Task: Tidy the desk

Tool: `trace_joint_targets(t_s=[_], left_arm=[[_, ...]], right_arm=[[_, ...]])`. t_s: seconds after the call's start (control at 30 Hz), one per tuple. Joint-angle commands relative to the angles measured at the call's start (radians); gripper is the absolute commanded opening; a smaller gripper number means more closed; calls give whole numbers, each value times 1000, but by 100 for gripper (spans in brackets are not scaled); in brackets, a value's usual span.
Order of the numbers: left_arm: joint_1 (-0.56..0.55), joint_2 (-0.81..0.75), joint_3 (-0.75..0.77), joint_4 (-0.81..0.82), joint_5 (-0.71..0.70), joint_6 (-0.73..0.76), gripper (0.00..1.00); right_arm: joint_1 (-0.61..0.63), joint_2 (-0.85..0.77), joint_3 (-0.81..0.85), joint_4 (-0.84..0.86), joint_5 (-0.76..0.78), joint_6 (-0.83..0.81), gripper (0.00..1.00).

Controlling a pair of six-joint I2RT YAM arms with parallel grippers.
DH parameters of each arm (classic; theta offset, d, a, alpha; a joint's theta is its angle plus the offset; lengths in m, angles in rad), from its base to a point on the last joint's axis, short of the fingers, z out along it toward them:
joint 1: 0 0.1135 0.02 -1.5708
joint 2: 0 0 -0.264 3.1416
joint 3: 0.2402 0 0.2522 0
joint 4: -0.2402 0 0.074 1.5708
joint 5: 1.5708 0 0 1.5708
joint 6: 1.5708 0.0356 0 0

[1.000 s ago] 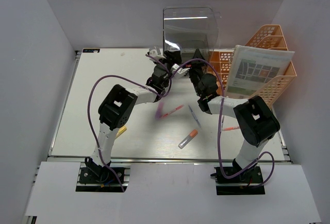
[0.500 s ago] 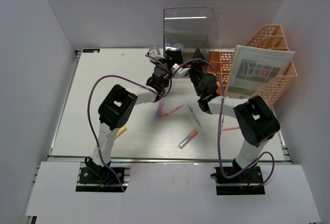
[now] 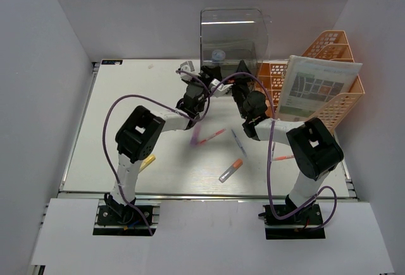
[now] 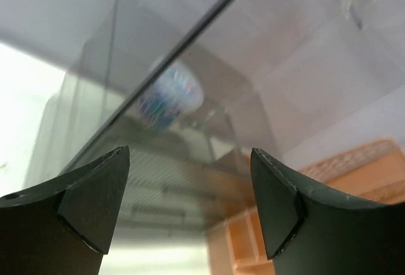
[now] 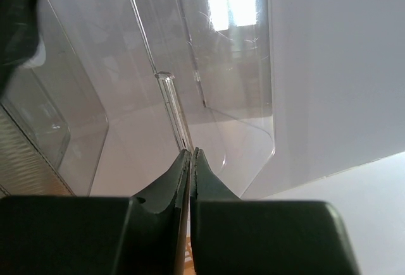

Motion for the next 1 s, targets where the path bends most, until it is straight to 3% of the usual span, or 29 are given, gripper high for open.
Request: trace_joint_targets(t_s=[0.0,0.37,0.67,0.97], left_arm=[[-33,-149,-124,-29,14,14,86],[-86,-576,-621,-161,-2,-42,86],[-66,-1025,-802,-443,-64,28,87],[-66,-1312,-867,-705,-113,56,88]], right_arm=[[19,-57,-8,449,26,30,0],[22,-57,-48,455,38,26,0],[49,-29,-49,444,50,3,0],[100,-18,-34,421,58,-16,0]])
